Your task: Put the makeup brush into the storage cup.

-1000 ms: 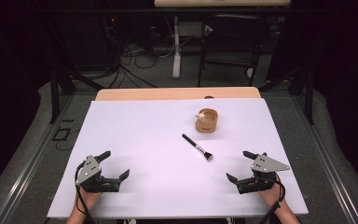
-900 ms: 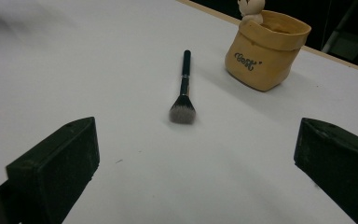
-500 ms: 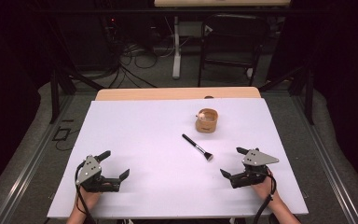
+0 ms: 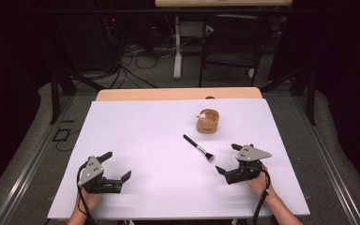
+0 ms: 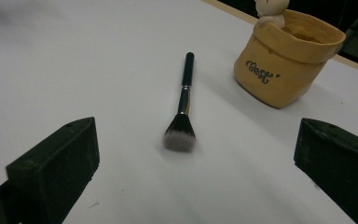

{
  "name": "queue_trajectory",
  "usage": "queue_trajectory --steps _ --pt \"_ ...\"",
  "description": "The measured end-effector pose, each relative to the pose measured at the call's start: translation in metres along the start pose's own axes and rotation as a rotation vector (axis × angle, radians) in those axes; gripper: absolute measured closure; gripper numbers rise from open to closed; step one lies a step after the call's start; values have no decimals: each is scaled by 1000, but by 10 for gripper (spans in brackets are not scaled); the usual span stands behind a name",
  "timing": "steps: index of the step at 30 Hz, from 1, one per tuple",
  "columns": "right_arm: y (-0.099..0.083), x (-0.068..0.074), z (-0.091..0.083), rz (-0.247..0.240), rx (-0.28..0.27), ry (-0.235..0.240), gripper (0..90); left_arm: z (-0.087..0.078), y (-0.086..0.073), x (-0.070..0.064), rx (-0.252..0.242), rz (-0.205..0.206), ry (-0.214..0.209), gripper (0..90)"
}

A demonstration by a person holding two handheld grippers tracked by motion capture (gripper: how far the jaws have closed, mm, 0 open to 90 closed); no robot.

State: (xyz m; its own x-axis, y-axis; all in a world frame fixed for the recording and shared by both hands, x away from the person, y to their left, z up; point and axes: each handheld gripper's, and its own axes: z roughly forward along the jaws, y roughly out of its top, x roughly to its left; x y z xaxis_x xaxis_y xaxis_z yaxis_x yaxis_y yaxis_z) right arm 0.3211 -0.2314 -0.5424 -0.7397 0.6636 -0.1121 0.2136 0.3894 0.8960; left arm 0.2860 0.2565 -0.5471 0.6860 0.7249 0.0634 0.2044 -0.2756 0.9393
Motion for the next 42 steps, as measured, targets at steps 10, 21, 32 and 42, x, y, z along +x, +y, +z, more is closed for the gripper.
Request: queue_trajectory --steps 10,21,32,42 --pt "12 3 20 -16 52 15 0 0 0 0 2 -5 -1 0" --pt "30 -15 36 65 110 -8 0 -1 -1 0 -6 -4 -4 0" --pt "45 -18 52 58 184 25 0 -1 0 -1 -1 0 -4 0" --pt "64 -18 75 53 268 76 0 -1 -1 0 -12 -6 -8 0"
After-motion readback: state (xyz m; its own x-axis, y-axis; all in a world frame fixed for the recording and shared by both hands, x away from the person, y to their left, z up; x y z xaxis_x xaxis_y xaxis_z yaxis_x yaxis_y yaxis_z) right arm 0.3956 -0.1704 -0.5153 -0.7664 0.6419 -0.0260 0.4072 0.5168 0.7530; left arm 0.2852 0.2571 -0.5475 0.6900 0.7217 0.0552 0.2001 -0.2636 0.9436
